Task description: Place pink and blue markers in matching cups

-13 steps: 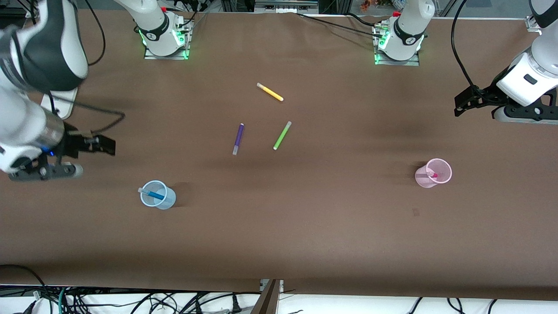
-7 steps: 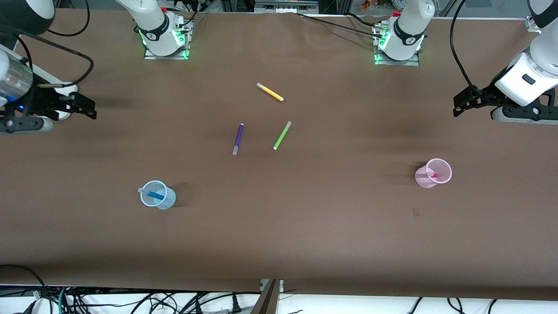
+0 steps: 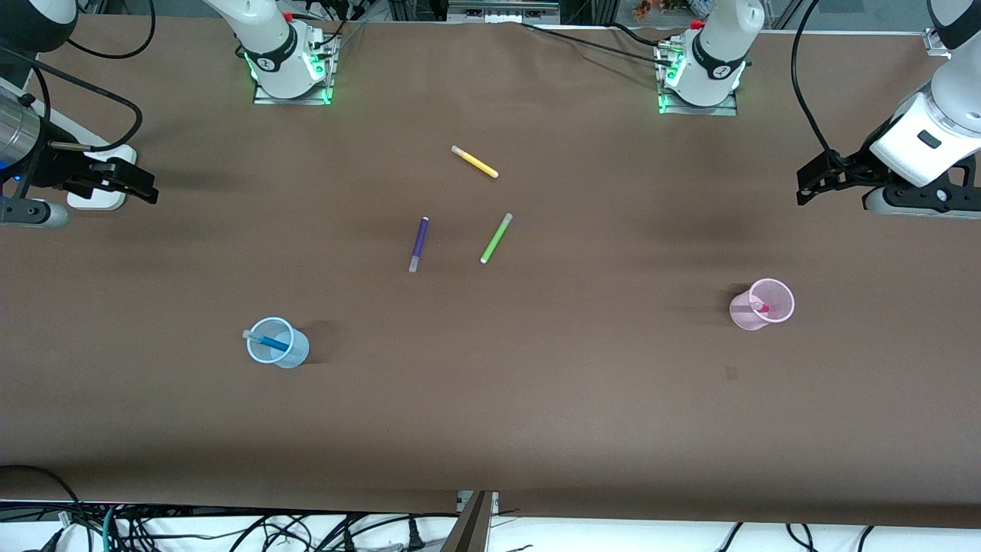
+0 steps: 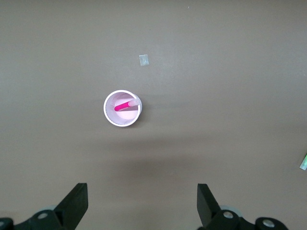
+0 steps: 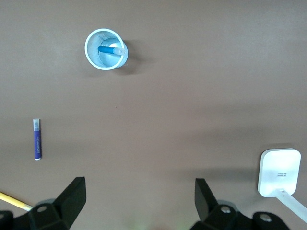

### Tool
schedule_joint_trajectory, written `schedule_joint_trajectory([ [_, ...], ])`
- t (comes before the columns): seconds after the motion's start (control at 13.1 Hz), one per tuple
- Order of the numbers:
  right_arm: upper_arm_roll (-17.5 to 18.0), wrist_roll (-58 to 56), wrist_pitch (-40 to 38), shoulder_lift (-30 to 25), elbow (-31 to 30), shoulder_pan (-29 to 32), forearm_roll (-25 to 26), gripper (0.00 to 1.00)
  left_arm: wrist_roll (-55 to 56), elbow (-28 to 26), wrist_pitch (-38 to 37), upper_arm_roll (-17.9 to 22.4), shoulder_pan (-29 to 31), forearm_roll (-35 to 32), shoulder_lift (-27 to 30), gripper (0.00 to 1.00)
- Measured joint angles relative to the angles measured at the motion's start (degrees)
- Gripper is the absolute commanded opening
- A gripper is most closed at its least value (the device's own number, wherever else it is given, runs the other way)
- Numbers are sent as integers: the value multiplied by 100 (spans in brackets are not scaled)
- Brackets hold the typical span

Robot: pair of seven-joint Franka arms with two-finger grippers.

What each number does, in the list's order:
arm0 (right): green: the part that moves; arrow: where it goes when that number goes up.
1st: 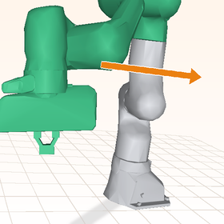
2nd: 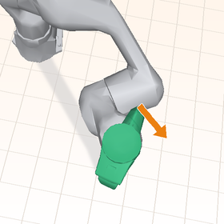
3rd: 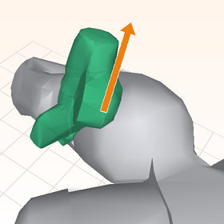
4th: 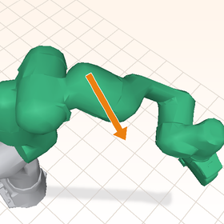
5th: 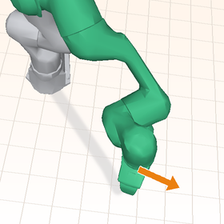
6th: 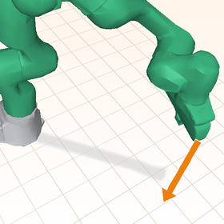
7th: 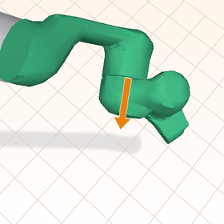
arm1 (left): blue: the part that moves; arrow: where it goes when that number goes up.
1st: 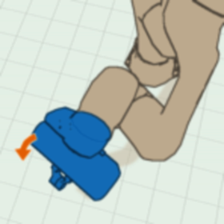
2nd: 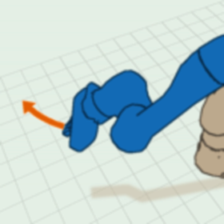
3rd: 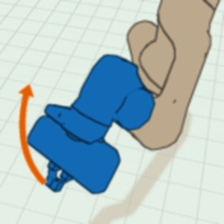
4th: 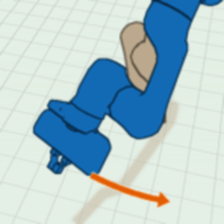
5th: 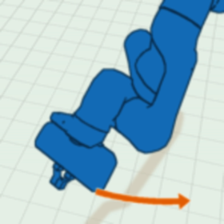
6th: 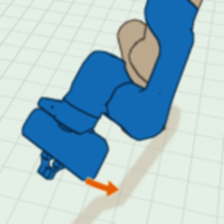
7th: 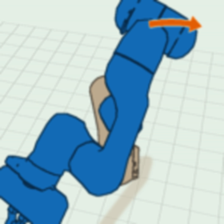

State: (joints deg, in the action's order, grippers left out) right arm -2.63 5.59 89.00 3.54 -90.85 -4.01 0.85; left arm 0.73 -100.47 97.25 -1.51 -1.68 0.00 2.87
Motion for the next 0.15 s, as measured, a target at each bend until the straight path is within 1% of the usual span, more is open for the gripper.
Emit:
schedule_joint_trajectory([
  [0.15, 0, 8, 0, 7, 4, 11, 0, 100, 0, -1, 0, -13, -8, 0, -14, 100],
])
